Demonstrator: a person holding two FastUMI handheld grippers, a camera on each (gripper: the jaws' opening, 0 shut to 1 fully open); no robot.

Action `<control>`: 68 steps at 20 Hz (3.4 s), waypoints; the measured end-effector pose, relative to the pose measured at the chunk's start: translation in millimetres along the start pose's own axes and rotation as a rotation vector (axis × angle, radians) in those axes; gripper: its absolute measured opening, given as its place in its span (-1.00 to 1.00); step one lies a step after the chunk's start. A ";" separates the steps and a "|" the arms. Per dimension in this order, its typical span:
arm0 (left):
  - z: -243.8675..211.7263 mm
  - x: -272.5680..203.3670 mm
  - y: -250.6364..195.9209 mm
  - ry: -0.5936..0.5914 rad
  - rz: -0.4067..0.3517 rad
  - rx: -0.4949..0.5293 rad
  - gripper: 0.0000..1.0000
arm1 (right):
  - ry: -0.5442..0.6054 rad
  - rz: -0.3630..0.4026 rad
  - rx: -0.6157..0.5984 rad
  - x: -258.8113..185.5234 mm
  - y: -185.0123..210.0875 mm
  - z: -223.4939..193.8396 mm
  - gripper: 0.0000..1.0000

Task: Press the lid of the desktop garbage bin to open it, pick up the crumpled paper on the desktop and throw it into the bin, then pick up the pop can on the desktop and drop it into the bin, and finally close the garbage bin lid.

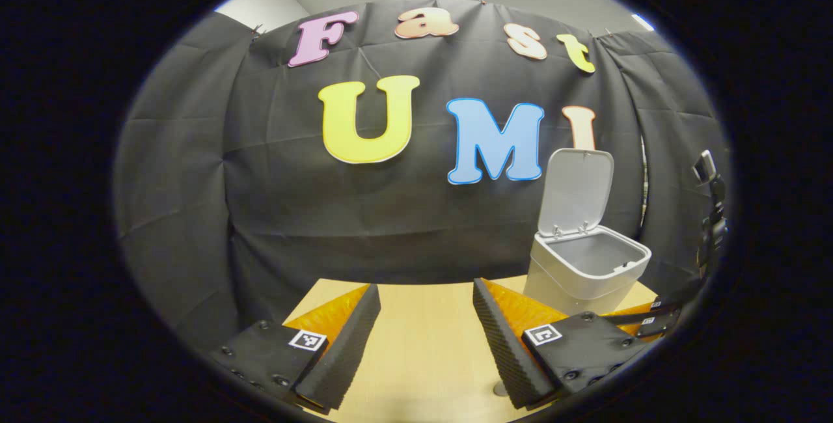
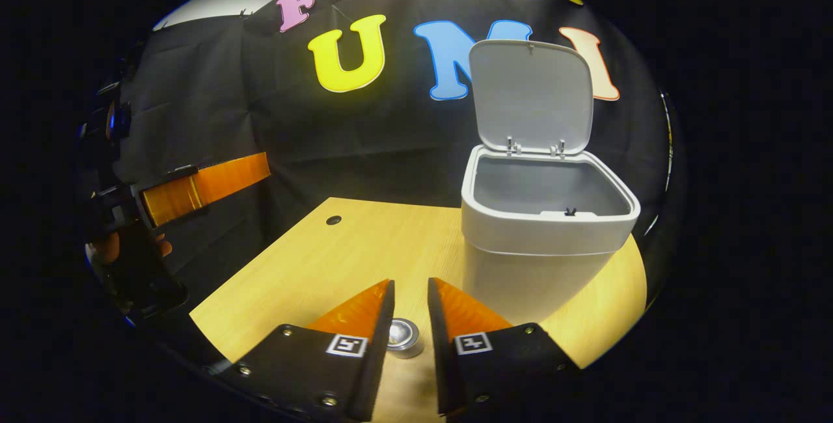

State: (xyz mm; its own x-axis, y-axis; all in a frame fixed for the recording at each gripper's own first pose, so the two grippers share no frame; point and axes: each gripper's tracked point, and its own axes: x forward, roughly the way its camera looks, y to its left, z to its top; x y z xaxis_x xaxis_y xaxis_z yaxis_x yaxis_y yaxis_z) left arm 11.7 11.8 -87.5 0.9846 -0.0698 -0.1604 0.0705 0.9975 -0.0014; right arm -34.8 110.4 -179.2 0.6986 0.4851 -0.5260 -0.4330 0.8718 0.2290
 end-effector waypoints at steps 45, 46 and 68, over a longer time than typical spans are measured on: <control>-36.8 -50.7 102.4 0.084 0.236 -0.070 0.90 | 0.341 0.028 -0.124 87.6 10.3 -129.4 0.72; -36.7 -51.0 101.5 0.085 0.235 -0.074 1.00 | 0.342 0.030 -0.128 87.6 9.9 -128.9 0.70; -34.8 -40.8 84.6 0.074 0.180 -0.074 1.00 | 0.065 0.083 -0.065 60.3 34.9 -1.2 0.68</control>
State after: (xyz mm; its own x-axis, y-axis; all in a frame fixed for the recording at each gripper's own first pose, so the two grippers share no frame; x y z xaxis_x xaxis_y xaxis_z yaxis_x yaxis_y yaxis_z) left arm -28.0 99.4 -115.4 0.9655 0.1080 -0.2368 -0.1203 0.9920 -0.0378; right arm -8.5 170.1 -203.9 0.6211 0.5484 -0.5599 -0.5253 0.8215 0.2219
